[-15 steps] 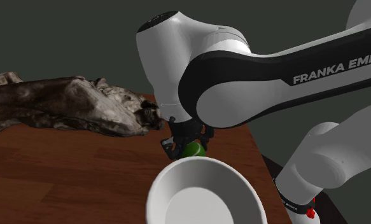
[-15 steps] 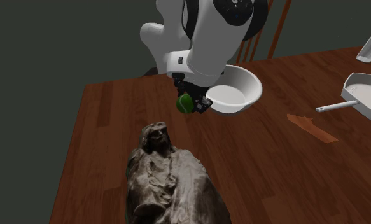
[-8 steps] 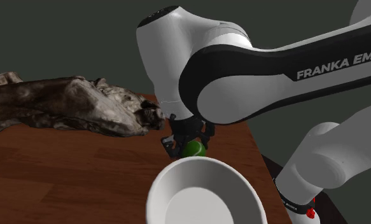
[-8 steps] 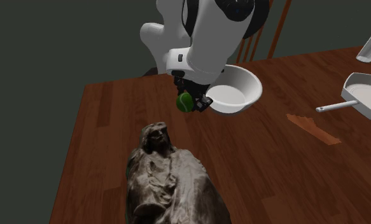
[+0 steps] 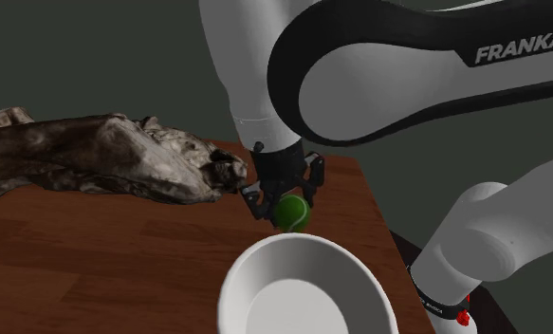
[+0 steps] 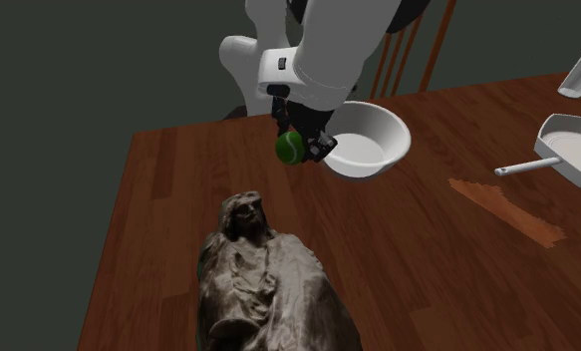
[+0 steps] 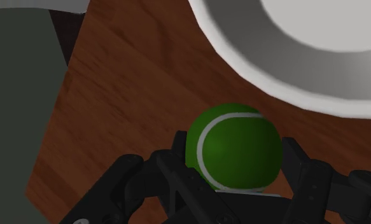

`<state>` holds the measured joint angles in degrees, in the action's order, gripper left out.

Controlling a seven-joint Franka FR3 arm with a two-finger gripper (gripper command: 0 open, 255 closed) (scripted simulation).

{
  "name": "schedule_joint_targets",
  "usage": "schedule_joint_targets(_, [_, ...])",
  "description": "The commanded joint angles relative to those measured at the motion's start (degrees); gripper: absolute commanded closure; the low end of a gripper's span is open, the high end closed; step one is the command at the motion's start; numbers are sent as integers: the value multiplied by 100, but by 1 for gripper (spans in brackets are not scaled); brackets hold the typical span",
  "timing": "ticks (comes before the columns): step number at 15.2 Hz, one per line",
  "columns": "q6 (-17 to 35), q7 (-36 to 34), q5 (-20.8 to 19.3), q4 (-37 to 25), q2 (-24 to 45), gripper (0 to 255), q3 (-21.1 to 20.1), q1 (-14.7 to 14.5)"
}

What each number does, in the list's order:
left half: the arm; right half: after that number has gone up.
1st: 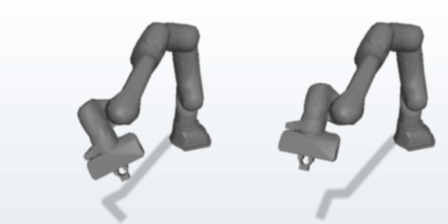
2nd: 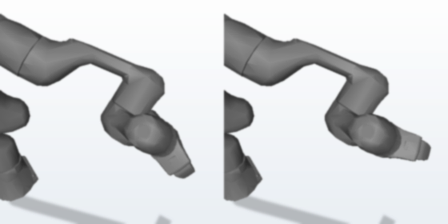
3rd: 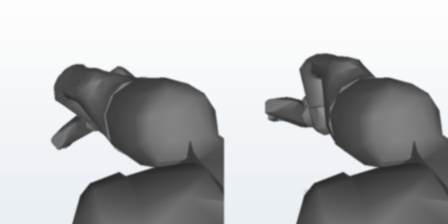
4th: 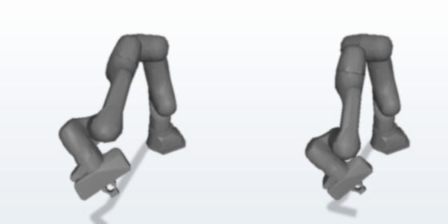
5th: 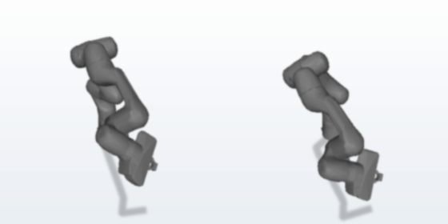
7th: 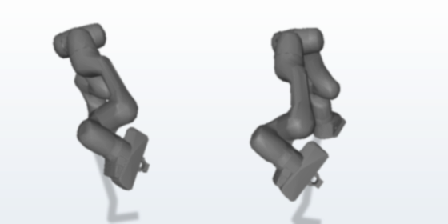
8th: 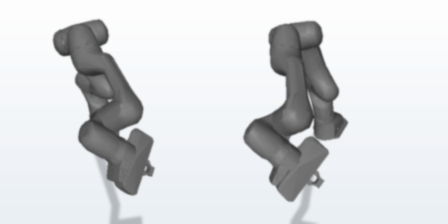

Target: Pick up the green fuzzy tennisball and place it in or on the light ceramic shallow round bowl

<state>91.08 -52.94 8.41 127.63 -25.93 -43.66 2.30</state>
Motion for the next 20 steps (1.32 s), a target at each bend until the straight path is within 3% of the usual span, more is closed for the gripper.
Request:
schedule_joint_targets(1, [-163, 33, -7, -123, -43, 255, 52, -4])
schedule_joint_targets(20, [-1522, 140, -191, -1535, 21, 255, 290, 96])
